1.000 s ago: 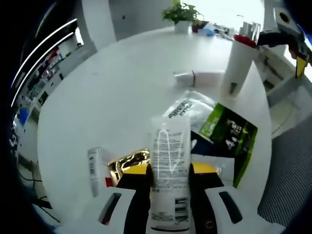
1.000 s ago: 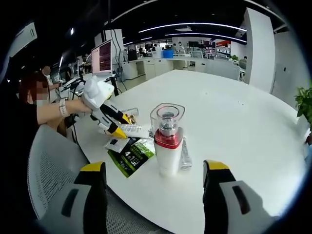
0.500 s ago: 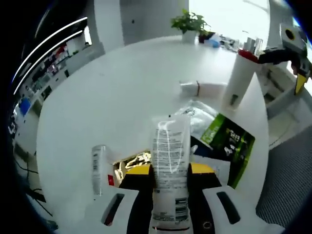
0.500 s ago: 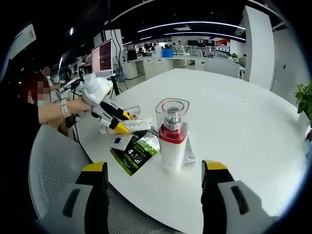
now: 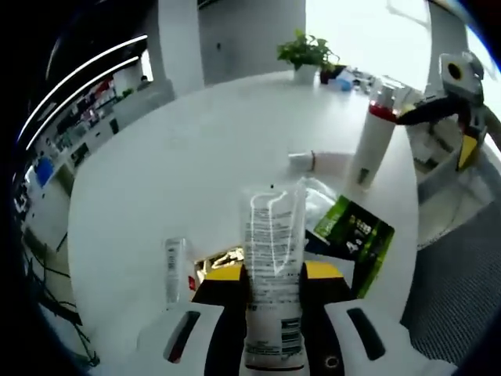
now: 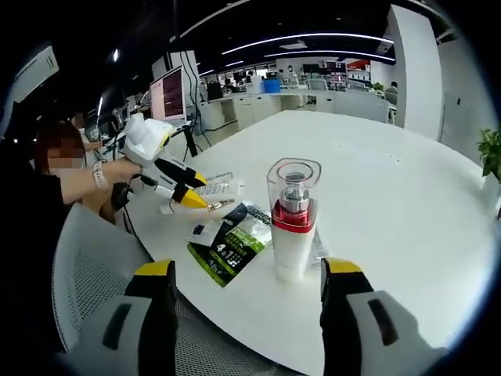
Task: Arrange the skincare products in the storage area until every visible bottle or jar stands upright without overlapping.
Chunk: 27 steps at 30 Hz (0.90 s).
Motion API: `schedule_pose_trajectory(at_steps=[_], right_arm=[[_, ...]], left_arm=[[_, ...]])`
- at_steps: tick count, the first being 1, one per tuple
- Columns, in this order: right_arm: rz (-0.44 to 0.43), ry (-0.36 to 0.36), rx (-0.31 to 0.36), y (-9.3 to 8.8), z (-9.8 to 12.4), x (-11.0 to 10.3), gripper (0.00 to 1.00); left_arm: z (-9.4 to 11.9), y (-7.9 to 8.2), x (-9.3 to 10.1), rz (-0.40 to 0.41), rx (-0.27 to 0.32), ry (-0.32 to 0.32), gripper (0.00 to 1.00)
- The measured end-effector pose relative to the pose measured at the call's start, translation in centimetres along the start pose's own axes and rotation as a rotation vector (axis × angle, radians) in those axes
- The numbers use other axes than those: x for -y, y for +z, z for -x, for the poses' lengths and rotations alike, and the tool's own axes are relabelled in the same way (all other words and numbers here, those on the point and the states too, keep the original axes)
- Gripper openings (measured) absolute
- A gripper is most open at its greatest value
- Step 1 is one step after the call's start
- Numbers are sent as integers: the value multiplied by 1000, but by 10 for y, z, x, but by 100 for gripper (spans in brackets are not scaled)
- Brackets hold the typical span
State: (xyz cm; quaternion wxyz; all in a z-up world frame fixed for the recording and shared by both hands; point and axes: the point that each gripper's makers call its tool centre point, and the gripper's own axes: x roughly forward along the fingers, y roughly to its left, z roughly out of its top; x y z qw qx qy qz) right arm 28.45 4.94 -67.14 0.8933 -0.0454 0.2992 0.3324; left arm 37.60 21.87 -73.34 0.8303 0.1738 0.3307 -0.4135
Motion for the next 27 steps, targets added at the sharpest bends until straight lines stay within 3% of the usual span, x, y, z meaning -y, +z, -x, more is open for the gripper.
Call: schedule_pose_trajectory(at_steps=[9,18,27], right_arm=[[-25,11,-10,-4,0,-4,62],[-64,38,38,2,0,-14,55],[-89,66,74,8,-4,-24,49]], left_arm=[[13,9,11,-8,38,-9,21],[23,21,29,-35,87,-35,21],[30,25,41,-52,99,-47,21]])
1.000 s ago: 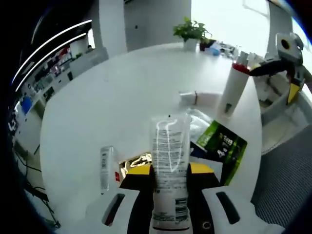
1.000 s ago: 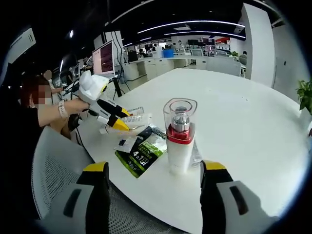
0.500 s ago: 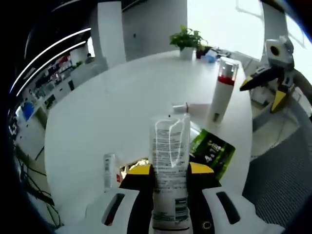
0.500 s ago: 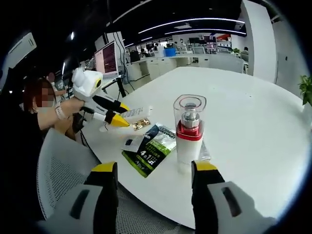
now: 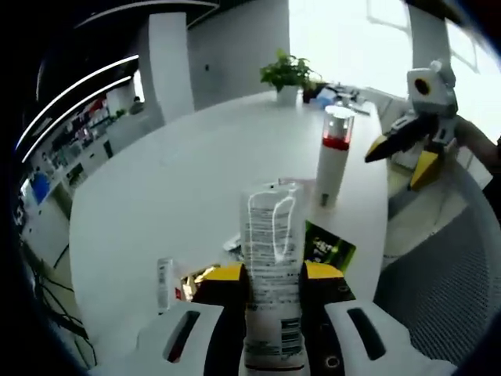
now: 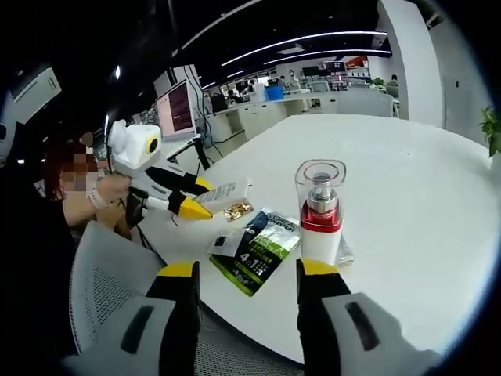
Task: Arrange the skincare products in the storage area until every visible bottle or jar stands upright without overlapping.
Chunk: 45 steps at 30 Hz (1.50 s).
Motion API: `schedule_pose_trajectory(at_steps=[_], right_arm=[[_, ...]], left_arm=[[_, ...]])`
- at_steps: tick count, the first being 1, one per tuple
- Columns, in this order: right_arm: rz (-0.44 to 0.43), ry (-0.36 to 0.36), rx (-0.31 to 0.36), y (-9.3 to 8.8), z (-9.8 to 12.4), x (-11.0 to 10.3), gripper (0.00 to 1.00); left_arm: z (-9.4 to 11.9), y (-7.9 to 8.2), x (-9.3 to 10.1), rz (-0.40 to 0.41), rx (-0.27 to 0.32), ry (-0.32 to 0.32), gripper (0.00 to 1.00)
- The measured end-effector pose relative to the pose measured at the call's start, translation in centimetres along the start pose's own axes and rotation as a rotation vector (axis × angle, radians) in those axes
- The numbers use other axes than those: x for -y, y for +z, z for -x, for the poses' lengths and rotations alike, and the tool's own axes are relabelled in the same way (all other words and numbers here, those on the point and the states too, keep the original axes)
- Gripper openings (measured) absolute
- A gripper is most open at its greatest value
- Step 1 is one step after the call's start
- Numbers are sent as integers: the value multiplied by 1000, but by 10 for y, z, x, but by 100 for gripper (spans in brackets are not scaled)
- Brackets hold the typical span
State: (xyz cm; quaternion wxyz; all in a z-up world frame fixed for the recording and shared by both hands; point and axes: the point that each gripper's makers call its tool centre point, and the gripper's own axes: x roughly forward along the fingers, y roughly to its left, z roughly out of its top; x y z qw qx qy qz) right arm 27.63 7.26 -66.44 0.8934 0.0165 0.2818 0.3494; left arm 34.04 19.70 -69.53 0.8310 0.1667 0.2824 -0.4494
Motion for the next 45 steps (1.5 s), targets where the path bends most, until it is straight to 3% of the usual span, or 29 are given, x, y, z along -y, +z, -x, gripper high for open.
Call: schedule_pose_trajectory(at_steps=[18,30,36,40,45], right_arm=[[-25,63,22,9,-18,-14,41],[-105,104,61,15,-28,-18,35],[-110,111,50,12,-32,-16,33],[-221,182,121,23,-32,-23,31],[-271,190,134,23,-34,-20,29]], left_arm=[[5,14,32,-48,37,-44,21],[8,20,52,-45,66,-76,21],[8,25,60,-70,73,-89,22],[8,28,63,-78,81,-89,22],[8,31,66,-89,89,-95,22]])
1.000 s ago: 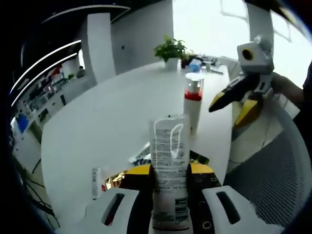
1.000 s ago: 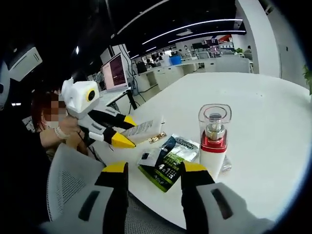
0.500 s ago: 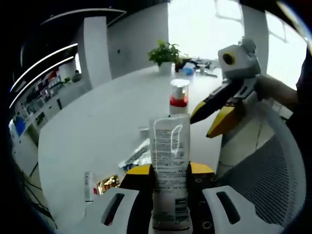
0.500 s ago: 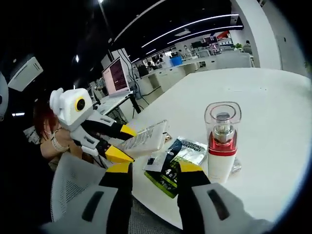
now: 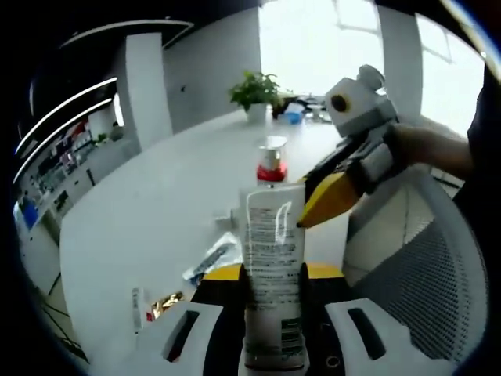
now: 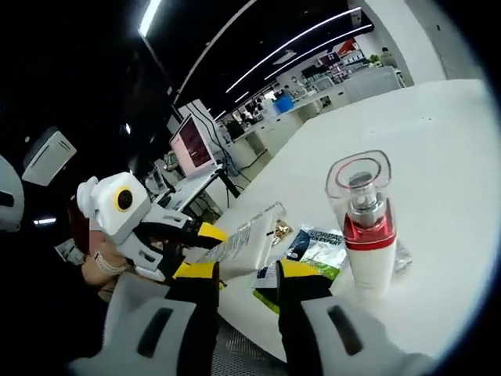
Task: Arrange the skincare products in the storage area until every visible bottle or jar stands upright without overlapping.
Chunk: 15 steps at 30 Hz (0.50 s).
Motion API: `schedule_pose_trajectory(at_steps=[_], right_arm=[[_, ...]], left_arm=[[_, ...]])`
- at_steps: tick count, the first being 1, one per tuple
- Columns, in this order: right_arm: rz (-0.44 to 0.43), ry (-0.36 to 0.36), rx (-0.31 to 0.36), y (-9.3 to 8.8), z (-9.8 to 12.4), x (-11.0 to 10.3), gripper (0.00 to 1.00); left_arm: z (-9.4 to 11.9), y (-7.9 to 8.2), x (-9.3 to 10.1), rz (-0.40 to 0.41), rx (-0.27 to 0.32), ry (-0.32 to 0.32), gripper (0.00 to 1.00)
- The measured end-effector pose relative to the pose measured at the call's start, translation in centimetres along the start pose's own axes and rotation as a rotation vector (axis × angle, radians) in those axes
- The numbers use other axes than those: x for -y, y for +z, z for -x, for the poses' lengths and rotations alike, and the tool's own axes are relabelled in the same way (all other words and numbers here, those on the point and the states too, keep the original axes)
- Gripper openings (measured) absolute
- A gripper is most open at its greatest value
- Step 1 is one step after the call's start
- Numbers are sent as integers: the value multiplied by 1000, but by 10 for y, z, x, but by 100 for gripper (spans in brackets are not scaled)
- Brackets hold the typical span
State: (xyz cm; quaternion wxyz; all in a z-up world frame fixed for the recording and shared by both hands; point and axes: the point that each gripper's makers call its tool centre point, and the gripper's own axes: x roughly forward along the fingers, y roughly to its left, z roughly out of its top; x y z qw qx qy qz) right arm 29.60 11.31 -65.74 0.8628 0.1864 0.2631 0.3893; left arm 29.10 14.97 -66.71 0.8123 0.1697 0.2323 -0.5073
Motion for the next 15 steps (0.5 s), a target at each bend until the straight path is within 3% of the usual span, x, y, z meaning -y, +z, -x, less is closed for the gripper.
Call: schedule_pose_trajectory(at_steps=[7,13,15], right_arm=[[-64,34,34,4,1,-4,19],[-69,31,47,8,2,-5,13],[-120,46,74,13,3,-7,10]], left_arm=[[0,1,-2,-7,-3,6,22],[-2,1,-1,-2,-2,2,22],[-2,3,0,9,6,-2,22]])
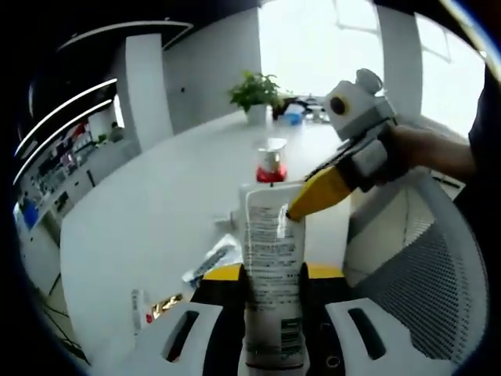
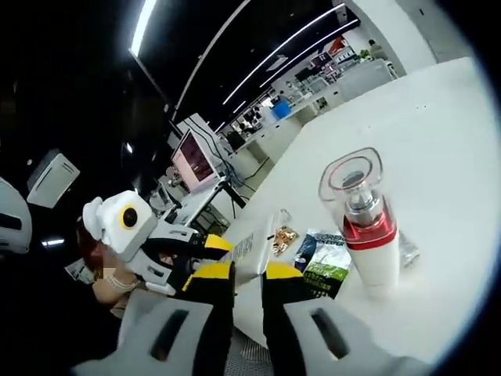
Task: Arrange the skincare products in the storage area until every visible bottle or jar stands upright without overlapping.
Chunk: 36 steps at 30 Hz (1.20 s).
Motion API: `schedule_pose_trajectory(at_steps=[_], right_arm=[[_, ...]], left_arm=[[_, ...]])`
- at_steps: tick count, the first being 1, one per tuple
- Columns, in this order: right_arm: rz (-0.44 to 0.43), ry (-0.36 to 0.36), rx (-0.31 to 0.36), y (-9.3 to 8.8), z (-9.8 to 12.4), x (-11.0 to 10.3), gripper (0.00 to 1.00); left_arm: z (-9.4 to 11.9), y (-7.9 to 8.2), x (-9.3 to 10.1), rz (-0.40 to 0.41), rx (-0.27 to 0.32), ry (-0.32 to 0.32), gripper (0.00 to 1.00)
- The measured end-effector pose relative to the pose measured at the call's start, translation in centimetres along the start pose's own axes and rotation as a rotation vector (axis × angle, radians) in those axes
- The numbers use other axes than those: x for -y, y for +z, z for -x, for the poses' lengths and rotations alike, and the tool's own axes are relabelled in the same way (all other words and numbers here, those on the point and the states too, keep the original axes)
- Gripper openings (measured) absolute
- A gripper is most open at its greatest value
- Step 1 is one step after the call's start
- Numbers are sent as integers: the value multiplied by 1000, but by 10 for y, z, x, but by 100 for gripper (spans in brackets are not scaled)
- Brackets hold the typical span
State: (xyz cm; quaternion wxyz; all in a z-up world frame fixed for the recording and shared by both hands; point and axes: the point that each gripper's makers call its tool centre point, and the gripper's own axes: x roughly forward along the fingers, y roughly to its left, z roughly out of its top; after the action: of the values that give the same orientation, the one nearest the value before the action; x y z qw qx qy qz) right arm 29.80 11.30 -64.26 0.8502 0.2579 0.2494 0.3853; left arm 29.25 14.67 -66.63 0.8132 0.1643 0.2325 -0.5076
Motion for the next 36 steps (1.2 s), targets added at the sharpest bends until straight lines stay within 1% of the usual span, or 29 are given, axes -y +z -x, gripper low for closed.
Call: schedule_pose_trajectory(at_steps=[1,5,6,10,12,14,19,22,25,28,34,36], right_arm=[[-16,5,-5,0,1,0,9],[15,-6,-19,-1,0,-3,7],[44,-11,-26,-1,0,-5,7],[104,-24,-32,1,-1,-8,6],[163,-26,-32,4,-2,-12,6],[173,-19,-24,6,-3,-16,5],[210,-18,-35,7,-4,-20,5],[228,-18,-37,8,-5,-21,5],[282,-22,-57,7,-7,-23,5],[289,-23,-76,5,-10,-22,5],[293,-30,-71,7,-10,-21,5],[305,-33,-84,6,-11,-20,5]], left_arm=[[0,0,0,0,-1,-1,22],[-2,-2,2,-5,-15,-2,22],[-2,-2,2,-4,-16,-3,22],[-4,-3,2,1,-15,-3,22],[-4,-3,1,9,-17,-4,22],[-4,-2,0,22,-9,-6,22],[-6,-2,2,38,-14,-10,22],[-7,-2,2,55,-5,-18,22],[-10,-3,4,71,-5,-27,22],[-15,-7,5,80,-28,-41,22],[-18,-7,5,121,-25,-61,22],[-21,-9,5,122,-31,-63,22]])
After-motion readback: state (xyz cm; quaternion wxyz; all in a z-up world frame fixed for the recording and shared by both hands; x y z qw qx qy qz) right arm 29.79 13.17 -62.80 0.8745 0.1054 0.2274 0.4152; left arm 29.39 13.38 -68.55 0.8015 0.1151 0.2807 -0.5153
